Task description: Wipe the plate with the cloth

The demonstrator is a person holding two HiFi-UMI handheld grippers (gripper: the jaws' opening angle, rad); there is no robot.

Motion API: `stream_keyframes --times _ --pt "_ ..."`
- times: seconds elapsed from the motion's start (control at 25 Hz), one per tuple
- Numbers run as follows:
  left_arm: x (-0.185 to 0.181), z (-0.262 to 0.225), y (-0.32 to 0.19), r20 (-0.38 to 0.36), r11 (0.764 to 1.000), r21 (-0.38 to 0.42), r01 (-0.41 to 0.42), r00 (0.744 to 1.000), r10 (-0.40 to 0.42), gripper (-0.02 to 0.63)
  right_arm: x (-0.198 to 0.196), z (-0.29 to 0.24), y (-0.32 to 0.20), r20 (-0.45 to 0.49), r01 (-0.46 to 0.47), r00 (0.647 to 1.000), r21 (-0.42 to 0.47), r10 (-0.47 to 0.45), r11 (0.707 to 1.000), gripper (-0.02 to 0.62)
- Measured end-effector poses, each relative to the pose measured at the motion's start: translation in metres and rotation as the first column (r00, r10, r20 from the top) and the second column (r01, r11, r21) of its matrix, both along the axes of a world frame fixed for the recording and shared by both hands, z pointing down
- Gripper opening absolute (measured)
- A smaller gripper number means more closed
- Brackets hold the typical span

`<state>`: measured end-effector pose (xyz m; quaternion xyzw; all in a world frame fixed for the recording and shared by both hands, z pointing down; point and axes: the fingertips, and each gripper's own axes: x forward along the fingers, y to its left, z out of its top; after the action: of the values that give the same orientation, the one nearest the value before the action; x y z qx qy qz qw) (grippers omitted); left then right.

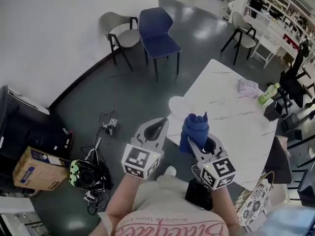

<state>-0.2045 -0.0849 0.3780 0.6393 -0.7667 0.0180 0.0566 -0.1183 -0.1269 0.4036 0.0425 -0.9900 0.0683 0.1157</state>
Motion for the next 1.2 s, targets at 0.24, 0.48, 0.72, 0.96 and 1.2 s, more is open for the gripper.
stream_keyframes --times 0.24,0.48,0.72,0.96,1.2 --pt "-0.013 0.011 -0.035 -0.013 0.996 -0.017 -0.086 0.996 0.086 0.002 -0.010 0.007 -0.029 -0.013 -0.069 0.998 -0.006 0.068 0.998 0.121" --pt "-0.029 0.019 -0.062 -0.048 0.986 -0.012 -0.168 0.985 0.168 0.003 -0.016 0.013 -0.053 -0.033 -0.159 0.987 -0.006 0.158 0.987 0.121" --pt "-0.055 0.027 -0.087 -0.087 0.959 -0.025 -0.282 0.956 0.278 0.003 -0.036 0.015 -0.069 -0.044 -0.268 0.962 -0.006 0.268 0.963 0.121" --pt "-0.087 0.034 -0.104 -0.096 0.895 -0.040 -0.445 0.893 0.440 0.028 -0.074 0.021 -0.079 -0.059 -0.394 0.918 -0.008 0.393 0.919 0.121" --pt "-0.123 0.051 -0.117 -0.120 0.810 -0.095 -0.579 0.814 0.568 0.134 -0.112 0.031 -0.083 -0.081 -0.515 0.855 -0.026 0.512 0.857 0.121"
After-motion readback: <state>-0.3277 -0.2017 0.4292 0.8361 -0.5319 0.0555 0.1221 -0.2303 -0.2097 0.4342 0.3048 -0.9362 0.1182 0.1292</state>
